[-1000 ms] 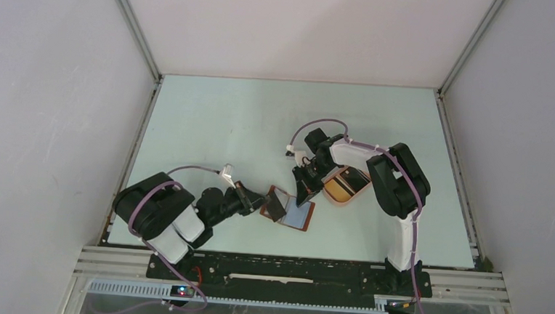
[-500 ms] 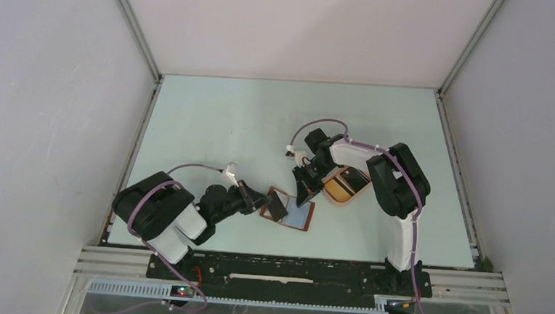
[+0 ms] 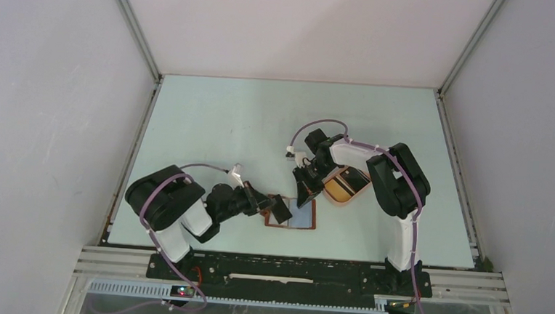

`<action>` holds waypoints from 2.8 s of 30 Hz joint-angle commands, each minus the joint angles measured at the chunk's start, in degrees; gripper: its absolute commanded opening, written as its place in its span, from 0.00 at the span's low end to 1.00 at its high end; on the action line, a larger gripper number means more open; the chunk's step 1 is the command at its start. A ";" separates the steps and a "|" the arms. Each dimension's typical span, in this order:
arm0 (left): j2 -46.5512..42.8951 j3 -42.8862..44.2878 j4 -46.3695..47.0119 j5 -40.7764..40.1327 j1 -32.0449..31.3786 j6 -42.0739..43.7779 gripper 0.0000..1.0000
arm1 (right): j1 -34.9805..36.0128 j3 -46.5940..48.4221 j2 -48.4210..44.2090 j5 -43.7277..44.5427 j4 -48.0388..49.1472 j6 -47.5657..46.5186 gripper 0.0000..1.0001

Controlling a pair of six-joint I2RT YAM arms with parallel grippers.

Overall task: Put the credit cards into the card holder
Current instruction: Insert the credit card into the card holder.

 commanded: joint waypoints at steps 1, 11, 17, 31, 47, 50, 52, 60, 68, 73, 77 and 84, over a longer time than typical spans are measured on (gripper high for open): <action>1.28 2.07 1.25 0.55 -1.22 0.28 0.00 | 0.36 1.45 0.15 -0.77 -0.29 -1.99 0.00; 4.43 2.65 5.93 -0.48 -2.40 -2.27 0.00 | 0.04 1.40 -0.72 -2.62 -1.08 -3.83 0.02; 7.05 3.31 8.36 -0.03 -2.58 -3.38 0.00 | -0.73 1.37 -4.64 -1.84 -3.65 -9.43 0.11; 6.72 4.28 7.83 0.76 -2.57 -3.11 0.00 | -0.40 -4.57 -10.48 14.06 -6.87 -17.51 0.19; 8.22 5.59 8.86 2.25 -4.08 -5.11 0.00 | 2.77 -5.19 -6.16 19.51 -5.46 -16.86 0.26; 7.85 5.27 9.38 2.78 -4.08 -5.95 0.00 | 2.80 -5.22 -6.10 19.61 -5.37 -16.86 0.26; 7.83 5.28 9.76 3.12 -4.00 -6.85 0.00 | 2.80 -5.22 -6.26 19.59 -5.25 -16.75 0.26; 11.15 5.53 13.60 3.07 -3.98 -9.75 0.00 | 2.80 -5.21 -6.44 19.45 -5.22 -16.71 0.25; 14.30 5.12 13.47 2.26 -4.00 -9.88 0.00 | 2.80 -5.22 -6.62 19.35 -5.20 -16.60 0.25; 14.81 6.10 11.71 2.66 -4.55 -9.46 0.00 | 2.80 -5.22 -6.62 19.35 -5.09 -16.49 0.25; 13.07 7.52 6.33 2.68 -5.33 -7.96 0.00 | 2.80 -5.20 -6.58 19.41 -5.00 -16.52 0.25; 8.53 8.96 -4.45 3.14 -5.76 -5.00 0.00 | 2.89 -5.15 -6.71 19.35 -4.92 -16.43 0.25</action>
